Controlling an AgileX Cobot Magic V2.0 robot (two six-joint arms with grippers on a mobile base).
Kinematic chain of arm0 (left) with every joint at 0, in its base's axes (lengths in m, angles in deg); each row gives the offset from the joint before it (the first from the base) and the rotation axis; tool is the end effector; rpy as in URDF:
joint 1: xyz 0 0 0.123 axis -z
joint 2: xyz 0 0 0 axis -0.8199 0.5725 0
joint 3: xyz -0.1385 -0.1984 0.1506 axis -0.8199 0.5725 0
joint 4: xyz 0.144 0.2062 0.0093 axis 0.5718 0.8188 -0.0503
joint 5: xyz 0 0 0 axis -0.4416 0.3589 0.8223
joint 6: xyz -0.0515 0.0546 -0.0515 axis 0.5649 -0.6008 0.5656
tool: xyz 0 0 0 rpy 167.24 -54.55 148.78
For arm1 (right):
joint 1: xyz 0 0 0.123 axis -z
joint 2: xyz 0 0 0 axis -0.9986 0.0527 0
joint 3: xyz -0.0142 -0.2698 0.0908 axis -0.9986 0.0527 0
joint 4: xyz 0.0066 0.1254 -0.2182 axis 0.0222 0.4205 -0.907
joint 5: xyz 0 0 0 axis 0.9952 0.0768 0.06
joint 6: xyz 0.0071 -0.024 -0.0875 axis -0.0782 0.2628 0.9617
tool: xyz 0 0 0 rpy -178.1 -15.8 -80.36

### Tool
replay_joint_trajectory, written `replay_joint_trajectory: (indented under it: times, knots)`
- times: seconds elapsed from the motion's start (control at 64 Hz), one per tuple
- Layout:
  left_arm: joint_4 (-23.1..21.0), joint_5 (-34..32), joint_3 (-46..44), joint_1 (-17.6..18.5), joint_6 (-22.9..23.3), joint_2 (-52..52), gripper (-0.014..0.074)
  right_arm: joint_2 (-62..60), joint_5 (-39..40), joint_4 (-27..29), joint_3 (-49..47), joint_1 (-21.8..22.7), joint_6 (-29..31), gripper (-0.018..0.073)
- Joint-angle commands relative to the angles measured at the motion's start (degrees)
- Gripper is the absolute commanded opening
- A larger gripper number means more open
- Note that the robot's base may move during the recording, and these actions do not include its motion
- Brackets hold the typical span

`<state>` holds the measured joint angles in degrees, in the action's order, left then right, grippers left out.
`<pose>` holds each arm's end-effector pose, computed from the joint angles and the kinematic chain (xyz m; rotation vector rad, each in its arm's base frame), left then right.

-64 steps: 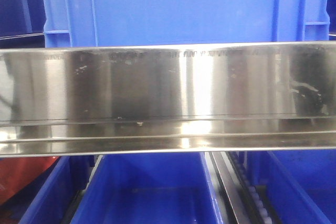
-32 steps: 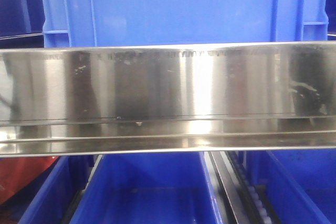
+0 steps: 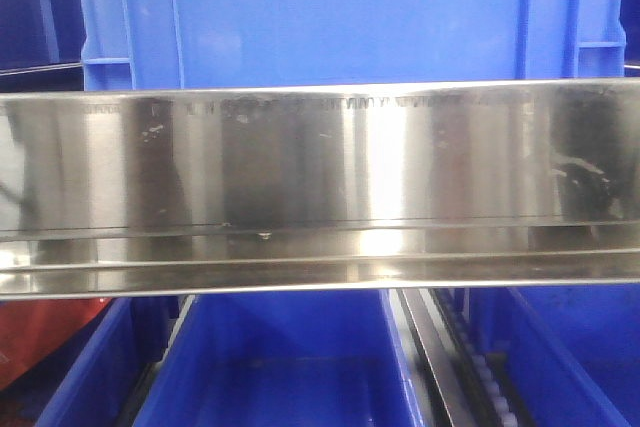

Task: Place valve from conveyor to right shelf box

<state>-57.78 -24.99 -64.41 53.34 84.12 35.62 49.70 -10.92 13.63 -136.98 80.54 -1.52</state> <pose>0.1875 0.0026 0.4732 -0.0123 2.0538 -0.0166 0.1959 0.0289 0.4590 -0.1802 2.0675 0.1346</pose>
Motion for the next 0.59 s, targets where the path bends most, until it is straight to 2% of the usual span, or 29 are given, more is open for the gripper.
replay_joint_trajectory:
  times: [0.0, 0.094, 0.188, 0.328, 0.453, 0.578]
  knots:
    - [-0.34, -2.67, -0.19, 0.31, 0.39, -0.59, -0.0111, -0.73, 3.72, -0.32, -1.02, -0.06, 0.17, -0.0154]
    - [-0.64, -2.67, -0.19, 0.31, 0.39, -0.59, -0.0111, -0.73, 4.65, -0.26, -1.02, -0.06, 0.17, -0.0154]
    - [-1.44, -5.4, -0.19, 0.31, 0.39, -0.59, -0.0111, -0.73, 5.07, -0.26, -1.87, -0.06, 0.17, -0.0154]
    - [-6.53, -7.96, -3.85, 0.72, -3.64, 1.06, -0.0111, 0.24, 7.67, -0.26, -6.57, -0.06, 0.17, -0.0154]
    - [-7.75, -5.93, -11.94, 4.75, -4.95, 6.56, -0.0111, 4.12, 7.14, 1.52, -13.9, -0.16, 0.17, -0.0154]
    - [-7.75, -4.29, -21.26, 11.48, -4.95, 13.85, -0.0111, 9.18, 6.19, 2.4, -21.18, -2.62, 0.17, -0.0154]
